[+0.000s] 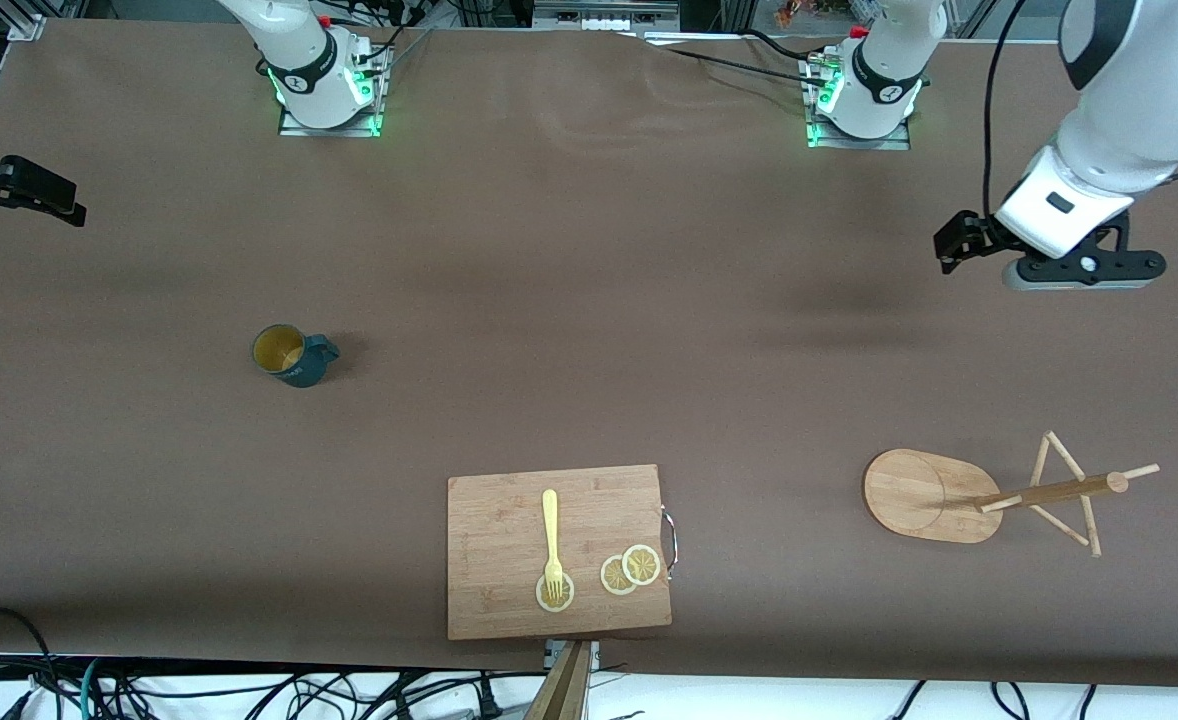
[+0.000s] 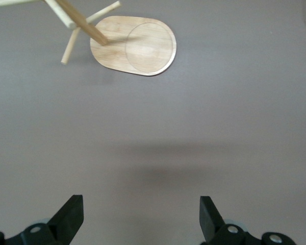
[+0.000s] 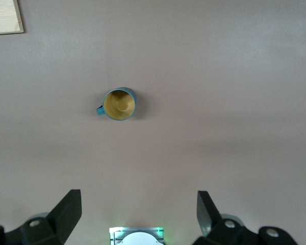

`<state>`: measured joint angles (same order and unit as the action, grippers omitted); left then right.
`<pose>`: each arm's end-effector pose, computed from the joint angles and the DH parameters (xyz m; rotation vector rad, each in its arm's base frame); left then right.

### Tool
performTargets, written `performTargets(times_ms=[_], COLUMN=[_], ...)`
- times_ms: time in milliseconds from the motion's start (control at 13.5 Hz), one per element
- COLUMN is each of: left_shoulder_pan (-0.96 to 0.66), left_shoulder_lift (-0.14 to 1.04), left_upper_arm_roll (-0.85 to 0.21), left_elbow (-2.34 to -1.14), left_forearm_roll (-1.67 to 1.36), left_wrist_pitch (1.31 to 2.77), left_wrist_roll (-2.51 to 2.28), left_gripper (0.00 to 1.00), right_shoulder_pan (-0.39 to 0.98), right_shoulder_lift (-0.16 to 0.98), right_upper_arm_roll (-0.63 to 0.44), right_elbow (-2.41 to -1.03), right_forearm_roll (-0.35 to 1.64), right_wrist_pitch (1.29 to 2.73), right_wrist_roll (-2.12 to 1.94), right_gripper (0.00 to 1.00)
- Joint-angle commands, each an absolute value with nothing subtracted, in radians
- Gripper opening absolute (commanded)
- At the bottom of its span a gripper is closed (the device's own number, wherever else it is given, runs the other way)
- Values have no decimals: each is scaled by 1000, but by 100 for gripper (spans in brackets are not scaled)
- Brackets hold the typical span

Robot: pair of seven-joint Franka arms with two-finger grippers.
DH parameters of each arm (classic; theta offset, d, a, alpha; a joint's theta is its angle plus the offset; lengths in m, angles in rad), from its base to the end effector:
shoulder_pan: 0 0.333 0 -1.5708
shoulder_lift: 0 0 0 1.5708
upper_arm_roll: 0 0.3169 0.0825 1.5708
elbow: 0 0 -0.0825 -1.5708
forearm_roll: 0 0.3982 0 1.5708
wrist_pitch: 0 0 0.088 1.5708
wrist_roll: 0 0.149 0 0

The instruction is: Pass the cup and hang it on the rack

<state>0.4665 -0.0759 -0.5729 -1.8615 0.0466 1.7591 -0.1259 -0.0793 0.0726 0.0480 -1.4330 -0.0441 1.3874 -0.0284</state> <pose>0.5478 -0.0583 0.4933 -3.0506 -0.0183 0.0435 0.5665 -0.0259 0.5932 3.0993 -0.0129 -0.1851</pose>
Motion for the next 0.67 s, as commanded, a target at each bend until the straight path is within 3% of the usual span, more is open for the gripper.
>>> performTargets(times_ms=[0,594], left_shoulder_pan=[515,537], left_shoulder_lift=[-71,-69], left_upper_arm_roll=[-583,-581], left_elbow=[-1844,-1830], left_forearm_roll=[31,32], left_wrist_pitch=[1736,1736], left_wrist_roll=[-74,-28], left_gripper=[100,100], right_shoulder_pan=[-87,-91], right_shoulder_lift=[67,68], right_upper_arm_roll=[51,51], right_elbow=[-1439,-1439], right_forearm_roll=[-26,-28], right_wrist_pitch=[1396,1396], right_wrist_roll=[-37,-40], right_gripper=[100,100])
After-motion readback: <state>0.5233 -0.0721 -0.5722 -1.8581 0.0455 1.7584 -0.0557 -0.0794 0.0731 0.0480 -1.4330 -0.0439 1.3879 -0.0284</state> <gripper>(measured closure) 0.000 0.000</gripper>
